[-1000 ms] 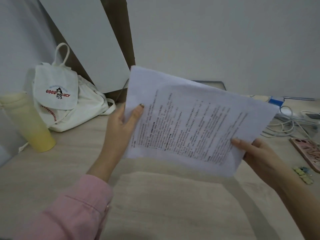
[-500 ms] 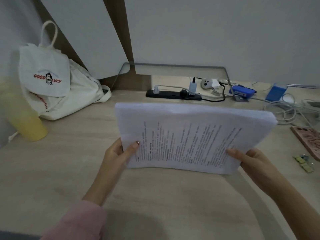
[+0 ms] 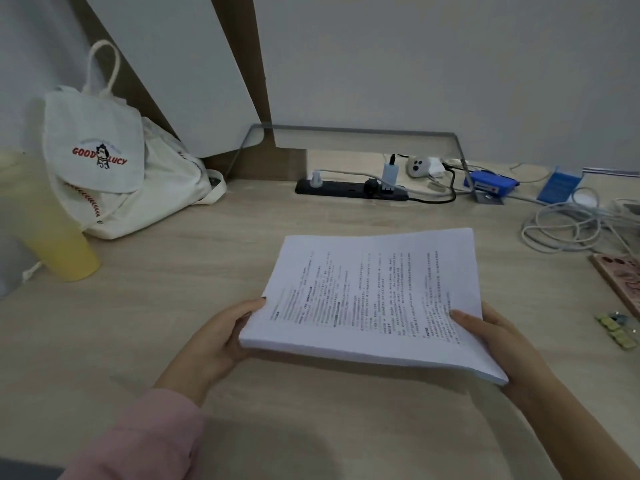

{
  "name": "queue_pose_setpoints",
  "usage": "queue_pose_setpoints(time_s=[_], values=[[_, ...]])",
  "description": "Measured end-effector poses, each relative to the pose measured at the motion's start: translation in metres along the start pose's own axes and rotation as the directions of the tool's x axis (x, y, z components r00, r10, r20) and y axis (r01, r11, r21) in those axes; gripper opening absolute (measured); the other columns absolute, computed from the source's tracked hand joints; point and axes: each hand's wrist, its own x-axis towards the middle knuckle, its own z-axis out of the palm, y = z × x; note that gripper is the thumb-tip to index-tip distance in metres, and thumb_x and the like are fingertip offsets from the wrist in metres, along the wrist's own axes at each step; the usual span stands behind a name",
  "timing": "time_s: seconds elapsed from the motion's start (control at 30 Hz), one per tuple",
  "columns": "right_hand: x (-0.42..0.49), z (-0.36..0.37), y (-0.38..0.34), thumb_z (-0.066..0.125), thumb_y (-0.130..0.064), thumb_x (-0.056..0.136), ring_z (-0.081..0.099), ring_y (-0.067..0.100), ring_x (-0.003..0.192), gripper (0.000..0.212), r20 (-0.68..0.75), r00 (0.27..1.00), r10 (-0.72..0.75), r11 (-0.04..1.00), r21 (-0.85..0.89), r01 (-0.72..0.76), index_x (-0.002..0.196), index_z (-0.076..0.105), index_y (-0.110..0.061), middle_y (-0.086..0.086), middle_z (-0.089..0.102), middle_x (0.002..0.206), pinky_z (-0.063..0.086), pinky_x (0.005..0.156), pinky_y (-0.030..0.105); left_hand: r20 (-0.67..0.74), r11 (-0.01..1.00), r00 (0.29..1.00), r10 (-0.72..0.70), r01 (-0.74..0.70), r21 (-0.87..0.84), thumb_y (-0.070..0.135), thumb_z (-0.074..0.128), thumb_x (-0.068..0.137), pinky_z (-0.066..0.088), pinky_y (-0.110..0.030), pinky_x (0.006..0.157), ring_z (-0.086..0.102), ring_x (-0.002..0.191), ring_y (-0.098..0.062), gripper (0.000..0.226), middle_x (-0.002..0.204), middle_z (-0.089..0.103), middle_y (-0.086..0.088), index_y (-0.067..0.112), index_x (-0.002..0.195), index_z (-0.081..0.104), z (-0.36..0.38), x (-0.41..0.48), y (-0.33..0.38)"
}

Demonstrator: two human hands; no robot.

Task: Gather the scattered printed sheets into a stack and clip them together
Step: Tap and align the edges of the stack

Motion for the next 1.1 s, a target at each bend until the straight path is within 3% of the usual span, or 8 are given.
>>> queue_pose_setpoints(time_s=[0.1, 0.2, 0.43, 0.63, 0.73, 0.83, 0.97, 1.1], values=[[-0.002, 0.013, 0.014, 0.052, -0.01, 0.09, 0.071, 0.021, 0.091, 0.035, -0.033, 0.999, -0.034, 0.996, 0.085, 0.036, 0.124, 0.055, -0.019, 0.004, 0.069, 0.114, 0.06, 0.064, 0.031, -0.101, 0.989, 0.993, 0.06, -0.073, -0.128, 0.017, 0.057, 0.089, 0.06, -0.025, 0.062, 0.065, 0.086, -0.017, 0.016, 0.097, 0.07, -0.006, 0.011, 0.103, 0.061, 0.006, 0.005, -0.008], [-0.008, 0.036, 0.026, 0.052, -0.007, 0.089, 0.066, 0.021, 0.103, 0.04, 0.012, 0.998, -0.055, 0.983, 0.178, 0.052, 0.124, 0.053, -0.025, -0.001, 0.067, 0.12, 0.056, 0.082, 0.039, -0.125, 0.977, 0.982, 0.138, -0.156, -0.148, 0.017, 0.058, 0.089, 0.058, -0.03, 0.07, 0.066, 0.091, -0.018, 0.019, 0.103, 0.069, -0.005, 0.017, 0.108, 0.059, 0.022, 0.008, -0.013], [-0.029, 0.069, 0.049, 0.056, 0.004, 0.077, 0.066, 0.021, 0.106, 0.055, 0.159, 0.987, -0.026, 0.963, 0.268, -0.018, 0.125, 0.052, -0.024, 0.0, 0.067, 0.119, 0.058, 0.08, 0.036, -0.17, 0.939, 0.929, 0.33, -0.342, -0.043, 0.021, 0.054, 0.093, 0.046, -0.044, 0.1, 0.06, 0.112, -0.021, 0.036, 0.122, 0.065, 0.0, 0.021, 0.129, 0.055, 0.046, 0.012, -0.017], [-0.017, 0.031, 0.012, 0.054, -0.008, 0.082, 0.065, 0.027, 0.106, 0.038, 0.185, 0.982, -0.028, 0.977, 0.214, -0.013, 0.119, 0.059, -0.016, 0.009, 0.066, 0.122, 0.053, 0.09, 0.047, -0.108, 0.822, 0.815, 0.569, -0.561, 0.098, 0.027, 0.055, 0.092, 0.044, -0.045, 0.102, 0.06, 0.115, -0.016, 0.037, 0.124, 0.064, 0.007, 0.028, 0.129, 0.054, 0.04, -0.006, 0.018], [-0.01, 0.024, -0.014, 0.063, -0.019, 0.074, 0.068, 0.025, 0.097, 0.03, 0.132, 0.989, -0.067, 0.996, -0.054, 0.075, 0.103, 0.068, -0.017, 0.01, 0.07, 0.112, 0.054, 0.082, 0.036, 0.025, 0.728, 0.74, 0.672, -0.666, 0.163, 0.023, 0.053, 0.093, 0.047, -0.035, 0.097, 0.061, 0.113, -0.01, 0.036, 0.122, 0.065, 0.01, 0.026, 0.129, 0.054, 0.045, -0.021, 0.036], [-0.008, 0.035, -0.036, 0.059, -0.013, 0.082, 0.067, 0.022, 0.097, 0.021, 0.117, 0.962, -0.248, 0.925, -0.267, 0.271, 0.102, 0.067, -0.017, 0.0, 0.074, 0.099, 0.051, 0.08, 0.033, 0.126, 0.627, 0.656, 0.744, -0.751, 0.208, 0.012, 0.05, 0.093, 0.052, -0.018, 0.082, 0.064, 0.102, 0.0, 0.032, 0.107, 0.069, 0.019, 0.024, 0.122, 0.054, 0.058, -0.034, 0.046], [-0.017, 0.057, -0.053, 0.046, -0.003, 0.089, 0.062, 0.012, 0.094, 0.027, -0.034, 0.835, -0.55, 0.824, -0.185, 0.535, 0.095, 0.063, -0.023, -0.007, 0.069, 0.095, 0.05, 0.08, 0.029, 0.178, 0.538, 0.568, 0.804, -0.821, 0.19, 0.009, 0.05, 0.092, 0.049, -0.01, 0.076, 0.063, 0.099, 0.006, 0.029, 0.101, 0.068, 0.029, 0.029, 0.113, 0.049, 0.072, -0.046, 0.041], [-0.02, 0.068, -0.037, 0.042, -0.001, 0.091, 0.058, -0.007, 0.083, 0.031, -0.136, 0.82, -0.555, 0.83, -0.155, 0.536, 0.091, 0.062, -0.025, -0.021, 0.067, 0.084, 0.046, 0.073, 0.013, 0.125, 0.559, 0.568, 0.813, -0.823, 0.104, 0.02, 0.043, 0.09, 0.049, -0.011, 0.078, 0.062, 0.097, 0.007, 0.021, 0.1, 0.067, 0.029, 0.029, 0.109, 0.047, 0.076, -0.048, 0.018]])
